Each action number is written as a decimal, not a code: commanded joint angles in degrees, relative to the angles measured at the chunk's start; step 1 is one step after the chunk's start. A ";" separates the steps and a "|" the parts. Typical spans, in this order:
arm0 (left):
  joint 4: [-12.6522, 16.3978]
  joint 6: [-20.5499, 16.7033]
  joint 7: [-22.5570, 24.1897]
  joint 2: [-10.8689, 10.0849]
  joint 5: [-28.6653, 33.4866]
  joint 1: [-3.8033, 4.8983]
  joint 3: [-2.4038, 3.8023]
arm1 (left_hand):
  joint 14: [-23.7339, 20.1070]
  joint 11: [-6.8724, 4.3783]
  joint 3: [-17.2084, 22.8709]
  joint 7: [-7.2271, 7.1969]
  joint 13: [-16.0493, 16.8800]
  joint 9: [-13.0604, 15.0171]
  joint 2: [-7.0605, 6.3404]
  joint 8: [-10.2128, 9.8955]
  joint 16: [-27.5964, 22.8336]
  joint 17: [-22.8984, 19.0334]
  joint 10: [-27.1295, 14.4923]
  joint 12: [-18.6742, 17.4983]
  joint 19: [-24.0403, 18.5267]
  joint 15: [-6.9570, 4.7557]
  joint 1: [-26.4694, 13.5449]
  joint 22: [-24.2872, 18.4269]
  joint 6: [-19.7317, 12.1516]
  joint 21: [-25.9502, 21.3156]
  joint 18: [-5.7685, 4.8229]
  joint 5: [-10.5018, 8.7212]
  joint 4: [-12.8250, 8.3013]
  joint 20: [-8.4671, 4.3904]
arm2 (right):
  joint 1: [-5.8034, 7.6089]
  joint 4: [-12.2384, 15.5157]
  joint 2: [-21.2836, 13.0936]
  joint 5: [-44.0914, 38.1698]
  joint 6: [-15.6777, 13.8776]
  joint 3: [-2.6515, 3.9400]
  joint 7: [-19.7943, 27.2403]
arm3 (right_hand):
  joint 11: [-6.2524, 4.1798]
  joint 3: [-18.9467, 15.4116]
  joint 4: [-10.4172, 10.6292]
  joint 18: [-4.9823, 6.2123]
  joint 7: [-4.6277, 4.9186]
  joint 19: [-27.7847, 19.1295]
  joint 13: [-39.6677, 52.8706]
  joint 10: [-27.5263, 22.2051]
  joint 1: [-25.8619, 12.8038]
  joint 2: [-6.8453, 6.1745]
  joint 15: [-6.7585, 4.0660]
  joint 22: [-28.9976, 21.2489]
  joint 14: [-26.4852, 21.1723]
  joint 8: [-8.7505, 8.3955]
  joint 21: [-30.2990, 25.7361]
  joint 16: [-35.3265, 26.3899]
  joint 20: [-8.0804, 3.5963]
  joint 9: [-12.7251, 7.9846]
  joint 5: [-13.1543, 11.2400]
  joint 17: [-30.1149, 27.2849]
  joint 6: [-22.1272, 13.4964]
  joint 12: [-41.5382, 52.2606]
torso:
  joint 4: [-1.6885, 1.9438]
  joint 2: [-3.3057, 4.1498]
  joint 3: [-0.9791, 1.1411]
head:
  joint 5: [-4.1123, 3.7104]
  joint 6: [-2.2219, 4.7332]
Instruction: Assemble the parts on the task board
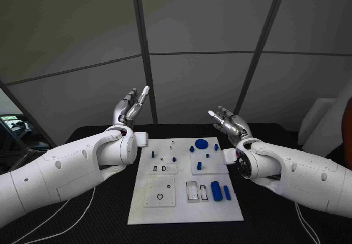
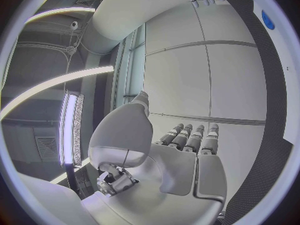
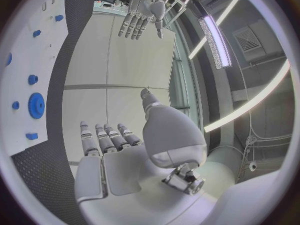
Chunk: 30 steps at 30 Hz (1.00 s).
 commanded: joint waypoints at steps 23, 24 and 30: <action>6.34 4.19 1.86 -6.55 -3.56 0.06 -0.02 | 42.71 5.10 -3.89 6.36 3.48 3.49 -0.99 7.34 12.15 4.39 39.60 9.86 37.17 -0.55 13.12 7.57 34.61 17.62 2.37 -0.15 -3.54 0.80 | 6.41 -4.56 -2.00 -54.86 8.48 0.99 -11.50 | -3.47 9.40 -10.41 8.07 3.58 36.72 2.41 54.28 12.44 -4.47 -4.17 2.22 54.39 5.72 10.43 6.54 -1.95 2.65 2.18 2.94 47.82 3.62 | 0.42 5.24 0.07 | -0.71 0.93; 6.85 4.25 1.81 -6.94 -3.57 0.06 -0.02 | 44.69 4.69 -4.00 6.30 3.43 3.60 -0.72 7.90 12.51 4.71 41.33 10.22 39.15 -1.01 13.74 7.85 37.48 18.53 2.52 0.03 -4.07 0.52 | 6.75 -4.74 -1.94 -56.23 9.07 0.99 -11.97 | -3.60 9.86 -10.43 8.07 3.47 37.27 2.42 54.70 12.27 -4.74 -4.41 2.22 55.07 5.57 10.54 6.56 -2.14 2.66 2.15 3.04 48.05 3.38 | 0.50 5.61 0.03 | -0.76 1.08; 10.25 5.39 1.17 -8.85 -4.10 -0.01 -0.02 | 52.82 2.69 -4.12 5.48 3.43 3.10 0.29 8.21 13.16 6.90 48.98 10.96 46.61 -3.40 16.38 8.93 43.16 21.95 2.60 0.33 -7.03 -1.78 | 8.33 -4.93 -1.49 -66.55 13.52 1.01 -15.31 | -4.84 12.37 -10.51 8.10 2.60 42.56 2.59 57.66 11.59 -6.65 -6.79 2.73 61.34 5.02 12.54 8.04 -4.00 2.74 1.65 4.41 49.66 2.73 | 0.78 7.82 -0.18 | -1.03 1.99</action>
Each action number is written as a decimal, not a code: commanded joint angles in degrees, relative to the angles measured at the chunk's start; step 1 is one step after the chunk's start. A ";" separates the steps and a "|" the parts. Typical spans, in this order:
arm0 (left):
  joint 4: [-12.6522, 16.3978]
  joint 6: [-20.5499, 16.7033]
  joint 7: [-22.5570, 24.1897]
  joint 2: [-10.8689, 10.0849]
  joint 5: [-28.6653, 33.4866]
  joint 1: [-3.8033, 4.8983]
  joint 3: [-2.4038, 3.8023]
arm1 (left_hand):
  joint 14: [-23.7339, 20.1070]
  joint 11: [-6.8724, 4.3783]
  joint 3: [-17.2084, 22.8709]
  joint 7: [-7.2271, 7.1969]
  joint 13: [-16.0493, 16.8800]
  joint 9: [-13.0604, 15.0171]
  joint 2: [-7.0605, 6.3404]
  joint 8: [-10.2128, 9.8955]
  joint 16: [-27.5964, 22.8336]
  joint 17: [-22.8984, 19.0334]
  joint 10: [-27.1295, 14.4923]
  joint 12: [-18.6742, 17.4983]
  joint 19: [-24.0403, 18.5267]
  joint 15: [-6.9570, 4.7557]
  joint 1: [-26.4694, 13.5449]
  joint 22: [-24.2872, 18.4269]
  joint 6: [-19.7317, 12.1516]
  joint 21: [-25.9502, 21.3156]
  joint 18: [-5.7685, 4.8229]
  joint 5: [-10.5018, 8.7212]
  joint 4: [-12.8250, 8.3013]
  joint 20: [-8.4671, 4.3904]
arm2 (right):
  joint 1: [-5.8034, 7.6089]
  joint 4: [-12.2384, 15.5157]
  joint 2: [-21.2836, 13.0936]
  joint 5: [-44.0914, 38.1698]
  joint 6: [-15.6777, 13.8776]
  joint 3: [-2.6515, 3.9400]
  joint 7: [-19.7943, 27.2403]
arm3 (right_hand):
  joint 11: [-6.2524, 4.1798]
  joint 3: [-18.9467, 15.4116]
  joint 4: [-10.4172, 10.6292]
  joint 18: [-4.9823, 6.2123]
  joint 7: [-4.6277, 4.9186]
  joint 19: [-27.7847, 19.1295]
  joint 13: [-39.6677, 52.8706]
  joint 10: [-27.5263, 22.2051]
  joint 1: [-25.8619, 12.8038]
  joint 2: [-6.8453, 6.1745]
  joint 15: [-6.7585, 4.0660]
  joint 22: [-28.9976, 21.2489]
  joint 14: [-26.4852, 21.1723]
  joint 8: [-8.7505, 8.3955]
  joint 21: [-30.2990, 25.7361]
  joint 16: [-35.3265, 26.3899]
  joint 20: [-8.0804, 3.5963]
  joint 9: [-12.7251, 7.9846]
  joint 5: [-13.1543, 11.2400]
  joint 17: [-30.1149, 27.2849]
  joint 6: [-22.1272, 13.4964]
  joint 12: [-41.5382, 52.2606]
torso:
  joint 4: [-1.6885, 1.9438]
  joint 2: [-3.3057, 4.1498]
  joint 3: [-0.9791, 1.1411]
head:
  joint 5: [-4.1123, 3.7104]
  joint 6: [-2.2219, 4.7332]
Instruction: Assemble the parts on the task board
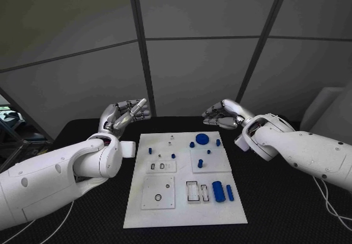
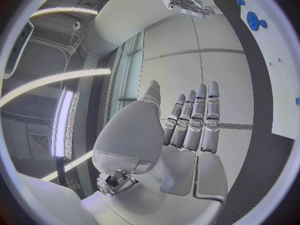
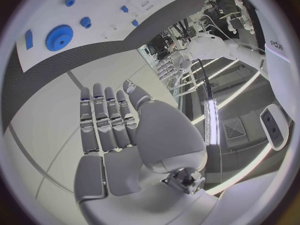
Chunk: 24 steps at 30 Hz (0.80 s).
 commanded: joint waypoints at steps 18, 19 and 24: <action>5.71 3.75 1.91 -1.39 -3.89 -0.72 0.04 | 7.07 -1.44 -0.25 0.31 -0.23 -0.47 0.93 -0.80 -0.07 3.42 4.76 -1.59 6.45 -2.02 1.42 1.62 3.68 3.90 -1.48 0.33 -2.49 -2.32 | 1.66 1.84 2.34 -29.56 13.30 0.08 -13.74 | -3.80 3.16 3.38 -0.04 -2.76 27.74 0.50 2.29 -2.10 -7.41 -7.71 10.36 24.03 -2.85 22.51 35.12 -9.74 0.08 -0.61 26.57 3.03 -1.14 | 1.38 6.28 -0.74 | -0.73 1.42; 5.75 3.79 1.89 -1.45 -3.93 -0.73 0.04 | 7.01 -1.42 -0.29 0.32 -0.25 -0.48 0.94 -0.87 -0.18 3.46 4.75 -1.68 6.45 -2.00 1.37 1.63 3.68 3.92 -1.49 0.32 -2.50 -2.32 | 1.73 1.93 2.42 -29.86 13.42 0.08 -13.98 | -3.83 3.27 3.66 -0.01 -2.80 27.75 0.52 2.20 -2.00 -7.35 -7.68 10.88 24.14 -2.84 23.34 38.00 -9.75 0.08 -0.59 29.68 3.02 -1.16 | 1.40 6.37 -0.74 | -0.80 1.39; 6.11 4.00 1.70 -1.80 -4.04 -0.74 0.05 | 6.90 -1.39 -0.36 0.35 -0.27 -0.49 0.95 -0.98 -0.38 3.53 4.73 -1.84 6.42 -1.96 1.30 1.64 3.67 3.94 -1.52 0.31 -2.52 -2.32 | 1.92 2.35 2.65 -31.14 13.41 0.08 -14.95 | -3.72 3.73 5.03 -0.29 -2.88 27.14 0.67 1.99 -1.44 -7.78 -7.60 16.51 23.72 -2.79 29.77 49.00 -9.63 0.10 -0.54 41.37 2.93 -1.13 | 1.38 6.83 -0.72 | -0.98 1.54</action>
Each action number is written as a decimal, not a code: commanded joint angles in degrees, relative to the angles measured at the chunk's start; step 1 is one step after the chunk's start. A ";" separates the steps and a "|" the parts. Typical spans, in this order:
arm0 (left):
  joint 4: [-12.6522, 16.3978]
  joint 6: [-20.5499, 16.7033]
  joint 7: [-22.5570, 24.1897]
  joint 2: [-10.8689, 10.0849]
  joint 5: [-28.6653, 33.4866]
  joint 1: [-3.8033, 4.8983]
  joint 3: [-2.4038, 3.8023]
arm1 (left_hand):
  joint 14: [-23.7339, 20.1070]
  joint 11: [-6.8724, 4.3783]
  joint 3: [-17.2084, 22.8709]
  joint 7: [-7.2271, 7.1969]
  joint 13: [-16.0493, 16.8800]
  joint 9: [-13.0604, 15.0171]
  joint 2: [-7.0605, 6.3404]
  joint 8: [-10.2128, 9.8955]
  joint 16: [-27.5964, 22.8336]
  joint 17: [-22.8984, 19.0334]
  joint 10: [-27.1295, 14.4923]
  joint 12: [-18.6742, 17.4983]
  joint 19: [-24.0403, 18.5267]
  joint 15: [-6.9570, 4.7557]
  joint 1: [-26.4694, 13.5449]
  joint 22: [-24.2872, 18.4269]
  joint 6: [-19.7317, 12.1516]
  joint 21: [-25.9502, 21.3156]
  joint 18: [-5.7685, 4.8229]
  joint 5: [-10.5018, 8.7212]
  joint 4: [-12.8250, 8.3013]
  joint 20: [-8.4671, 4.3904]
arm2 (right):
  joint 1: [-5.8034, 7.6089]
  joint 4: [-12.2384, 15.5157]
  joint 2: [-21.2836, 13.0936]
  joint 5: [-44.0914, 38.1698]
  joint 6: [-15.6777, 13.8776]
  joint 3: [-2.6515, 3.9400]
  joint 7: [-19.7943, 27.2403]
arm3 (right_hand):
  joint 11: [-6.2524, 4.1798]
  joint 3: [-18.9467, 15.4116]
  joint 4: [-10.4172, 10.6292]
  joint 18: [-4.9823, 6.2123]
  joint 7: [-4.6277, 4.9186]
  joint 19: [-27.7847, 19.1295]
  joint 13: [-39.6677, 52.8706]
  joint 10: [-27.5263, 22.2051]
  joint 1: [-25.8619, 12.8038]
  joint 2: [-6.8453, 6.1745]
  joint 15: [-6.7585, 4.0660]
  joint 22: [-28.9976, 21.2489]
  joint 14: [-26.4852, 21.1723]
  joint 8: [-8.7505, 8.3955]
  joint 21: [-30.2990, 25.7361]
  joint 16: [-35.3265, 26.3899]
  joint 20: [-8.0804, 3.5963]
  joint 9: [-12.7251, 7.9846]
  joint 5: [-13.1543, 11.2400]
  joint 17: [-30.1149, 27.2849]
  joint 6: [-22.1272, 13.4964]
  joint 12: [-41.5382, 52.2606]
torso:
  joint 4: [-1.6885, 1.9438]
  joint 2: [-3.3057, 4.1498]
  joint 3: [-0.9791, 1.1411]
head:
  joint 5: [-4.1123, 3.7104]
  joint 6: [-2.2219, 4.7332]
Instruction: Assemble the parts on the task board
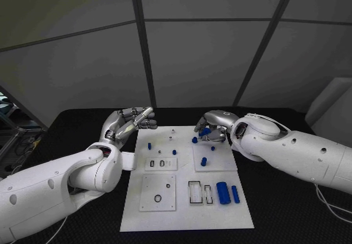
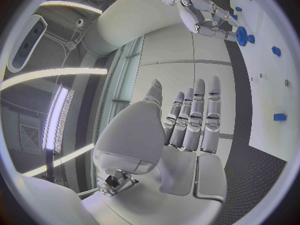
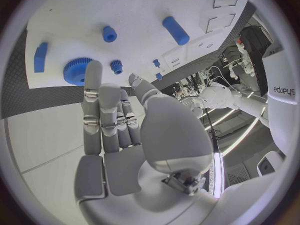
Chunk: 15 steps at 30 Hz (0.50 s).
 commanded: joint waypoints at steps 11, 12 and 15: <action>0.53 1.67 0.70 -0.36 -1.12 0.08 0.06 | -0.21 0.32 -0.30 0.15 -0.12 -0.09 0.11 -0.60 -0.91 0.29 0.16 -0.74 0.32 0.24 0.13 0.09 0.39 0.26 2.40 0.30 -0.28 0.03 | 0.35 -0.75 1.20 -4.66 2.46 0.06 -3.74 | 0.00 1.49 2.12 -1.82 -0.28 0.82 0.40 0.89 0.85 -0.95 -0.11 16.89 1.95 -0.13 14.94 11.85 0.47 0.06 -0.01 12.56 -0.53 0.46 | 0.14 1.04 0.00 | -0.18 0.33; 0.55 1.72 0.65 -0.36 -1.12 0.08 0.06 | -0.21 0.32 -0.30 0.15 -0.12 -0.09 0.11 -0.60 -0.91 0.29 0.16 -0.74 0.32 0.24 0.13 0.09 0.39 0.26 2.40 0.30 -0.28 0.03 | 0.36 -0.88 1.33 -4.68 2.62 0.06 -3.82 | -0.02 1.69 2.25 -1.92 -0.28 0.91 0.40 0.95 0.88 -0.99 -0.08 17.84 1.98 -0.13 15.79 12.43 0.48 0.06 0.06 13.14 -0.53 0.43 | 0.15 1.08 0.00 | -0.21 0.40; 0.62 1.76 0.57 -0.42 -1.12 0.08 0.06 | -0.23 0.34 -0.31 0.18 -0.12 -0.09 0.13 -0.66 -0.97 0.33 0.13 -0.81 0.30 0.26 0.12 0.09 0.37 0.26 2.40 0.30 -0.30 0.04 | 0.37 -1.14 1.67 -4.72 2.88 0.05 -3.98 | 0.01 2.14 2.45 -2.08 -0.29 0.96 0.40 1.06 1.00 -1.00 -0.09 19.28 1.99 -0.12 17.08 13.42 0.54 0.06 0.17 14.20 -0.53 0.39 | 0.15 1.19 0.00 | -0.18 0.41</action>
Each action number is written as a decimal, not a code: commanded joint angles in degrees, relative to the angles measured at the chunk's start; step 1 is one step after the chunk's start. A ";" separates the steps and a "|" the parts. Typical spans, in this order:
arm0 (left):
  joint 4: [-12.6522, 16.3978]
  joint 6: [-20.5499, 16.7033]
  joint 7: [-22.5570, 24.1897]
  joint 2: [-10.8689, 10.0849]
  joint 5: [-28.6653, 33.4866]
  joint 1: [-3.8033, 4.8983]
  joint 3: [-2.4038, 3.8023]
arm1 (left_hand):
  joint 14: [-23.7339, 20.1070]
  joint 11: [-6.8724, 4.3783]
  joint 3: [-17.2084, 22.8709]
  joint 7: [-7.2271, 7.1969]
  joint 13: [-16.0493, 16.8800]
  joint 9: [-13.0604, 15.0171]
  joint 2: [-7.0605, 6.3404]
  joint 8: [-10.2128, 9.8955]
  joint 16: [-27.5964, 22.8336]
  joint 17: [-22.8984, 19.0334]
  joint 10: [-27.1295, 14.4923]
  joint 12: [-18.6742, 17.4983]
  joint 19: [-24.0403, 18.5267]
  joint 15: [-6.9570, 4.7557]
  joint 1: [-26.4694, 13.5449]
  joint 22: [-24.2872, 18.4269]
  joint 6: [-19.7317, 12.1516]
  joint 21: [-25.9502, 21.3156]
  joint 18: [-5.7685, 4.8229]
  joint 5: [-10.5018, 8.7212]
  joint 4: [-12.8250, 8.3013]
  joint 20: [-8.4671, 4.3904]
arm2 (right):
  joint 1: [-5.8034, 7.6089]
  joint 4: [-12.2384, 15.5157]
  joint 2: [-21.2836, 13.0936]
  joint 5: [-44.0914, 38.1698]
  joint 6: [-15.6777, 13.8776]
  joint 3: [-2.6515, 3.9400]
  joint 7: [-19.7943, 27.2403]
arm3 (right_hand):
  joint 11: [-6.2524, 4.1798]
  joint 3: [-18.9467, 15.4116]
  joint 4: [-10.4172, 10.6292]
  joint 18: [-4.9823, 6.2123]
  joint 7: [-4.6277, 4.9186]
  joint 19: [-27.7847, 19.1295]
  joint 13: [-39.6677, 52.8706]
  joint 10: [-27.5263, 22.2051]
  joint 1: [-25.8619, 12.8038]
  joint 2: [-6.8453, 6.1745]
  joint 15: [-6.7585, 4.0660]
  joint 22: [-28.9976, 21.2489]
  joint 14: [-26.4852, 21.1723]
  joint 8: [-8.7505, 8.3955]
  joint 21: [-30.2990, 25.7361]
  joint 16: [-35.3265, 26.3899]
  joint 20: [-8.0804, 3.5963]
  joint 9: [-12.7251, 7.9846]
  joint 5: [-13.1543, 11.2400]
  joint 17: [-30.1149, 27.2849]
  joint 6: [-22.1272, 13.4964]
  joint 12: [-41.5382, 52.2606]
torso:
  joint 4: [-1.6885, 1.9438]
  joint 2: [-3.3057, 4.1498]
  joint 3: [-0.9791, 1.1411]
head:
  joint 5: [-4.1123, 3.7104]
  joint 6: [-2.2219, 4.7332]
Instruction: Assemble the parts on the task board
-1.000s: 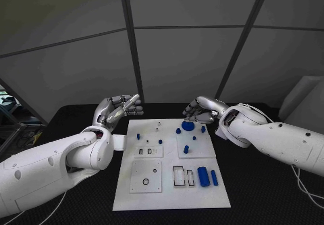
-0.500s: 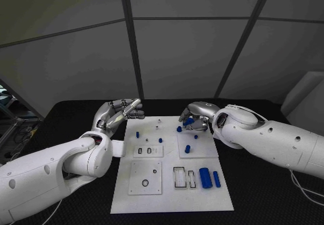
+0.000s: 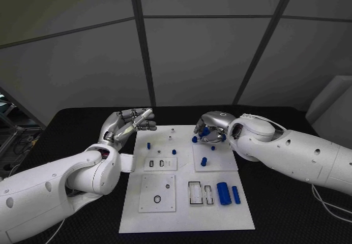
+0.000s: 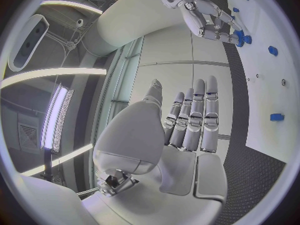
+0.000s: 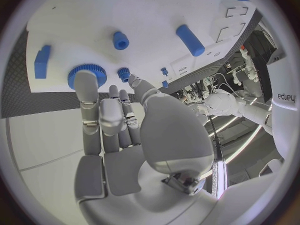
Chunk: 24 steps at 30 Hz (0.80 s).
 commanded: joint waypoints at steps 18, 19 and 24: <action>0.94 1.08 0.26 -0.60 -0.60 0.15 0.06 | -0.24 0.46 -0.22 0.34 -0.11 -0.07 0.21 -0.49 -0.44 0.27 -0.05 -0.50 0.22 0.31 0.08 0.09 0.25 0.28 -1.52 0.24 -0.22 0.08 | 0.22 -0.92 1.79 -1.31 2.65 0.03 -1.51 | -0.04 2.55 1.22 -1.53 -0.19 0.08 0.10 1.62 0.73 -0.38 -0.10 5.71 2.00 0.04 5.31 4.10 0.27 0.13 0.29 4.15 0.08 0.26 | 0.03 0.80 0.10 | 0.27 -0.43; 0.95 1.08 0.23 -0.62 -0.60 0.15 0.06 | -0.24 0.46 -0.22 0.34 -0.11 -0.07 0.21 -0.49 -0.44 0.27 -0.05 -0.50 0.22 0.31 0.08 0.09 0.25 0.28 -1.52 0.24 -0.22 0.08 | 0.22 -0.96 1.83 -1.31 2.72 0.03 -1.53 | -0.06 2.67 1.25 -1.55 -0.19 0.08 0.11 1.73 0.76 -0.36 -0.11 5.88 1.99 0.05 5.46 4.17 0.27 0.13 0.30 4.21 0.13 0.29 | 0.03 0.83 0.10 | 0.26 -0.49; 0.99 1.15 0.08 -0.67 -0.58 0.18 0.06 | -0.28 0.50 -0.27 0.37 -0.11 -0.08 0.24 -0.59 -0.56 0.35 -0.12 -0.63 0.17 0.35 0.01 0.09 0.20 0.29 -1.53 0.21 -0.22 0.11 | 0.23 -1.18 2.03 -1.31 2.96 0.03 -1.56 | -0.22 3.87 1.43 -1.76 -0.17 0.30 0.28 3.05 1.18 -0.13 -0.24 7.78 2.05 0.49 7.07 5.15 0.22 0.28 0.21 5.22 1.17 0.63 | 0.00 0.94 0.11 | 0.24 -0.66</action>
